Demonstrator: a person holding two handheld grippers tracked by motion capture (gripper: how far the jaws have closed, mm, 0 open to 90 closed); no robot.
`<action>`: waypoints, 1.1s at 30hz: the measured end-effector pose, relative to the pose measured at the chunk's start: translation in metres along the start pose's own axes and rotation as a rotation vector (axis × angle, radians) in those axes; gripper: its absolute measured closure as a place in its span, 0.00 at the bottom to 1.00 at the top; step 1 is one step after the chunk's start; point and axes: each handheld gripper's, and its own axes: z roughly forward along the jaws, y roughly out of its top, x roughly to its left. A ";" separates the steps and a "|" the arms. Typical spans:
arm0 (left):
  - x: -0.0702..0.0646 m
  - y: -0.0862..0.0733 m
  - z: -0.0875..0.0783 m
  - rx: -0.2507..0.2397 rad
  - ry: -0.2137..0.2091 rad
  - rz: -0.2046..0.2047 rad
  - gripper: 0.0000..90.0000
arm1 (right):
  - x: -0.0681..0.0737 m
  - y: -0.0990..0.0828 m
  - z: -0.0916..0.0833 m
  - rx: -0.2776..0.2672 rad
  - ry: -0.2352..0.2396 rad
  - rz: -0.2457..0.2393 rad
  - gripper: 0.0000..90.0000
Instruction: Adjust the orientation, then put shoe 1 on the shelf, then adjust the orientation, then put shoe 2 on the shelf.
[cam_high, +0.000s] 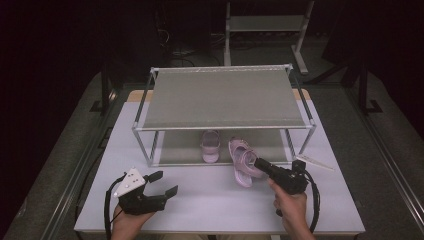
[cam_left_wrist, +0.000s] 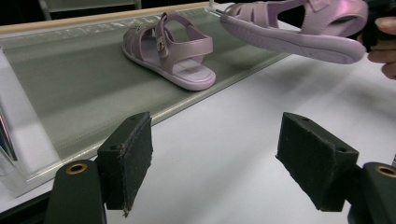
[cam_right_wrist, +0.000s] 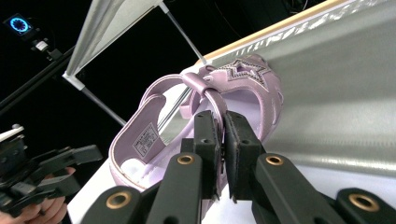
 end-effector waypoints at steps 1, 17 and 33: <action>0.000 0.000 0.000 -0.003 0.000 0.000 0.29 | 0.000 0.001 0.002 -0.002 -0.002 -0.001 0.93; 0.003 -0.001 -0.007 -0.008 0.009 -0.007 0.29 | -0.012 0.010 0.037 -0.033 -0.047 -0.017 0.93; 0.004 0.000 -0.005 -0.006 -0.001 -0.007 0.29 | -0.023 0.018 0.066 -0.036 -0.079 -0.029 0.93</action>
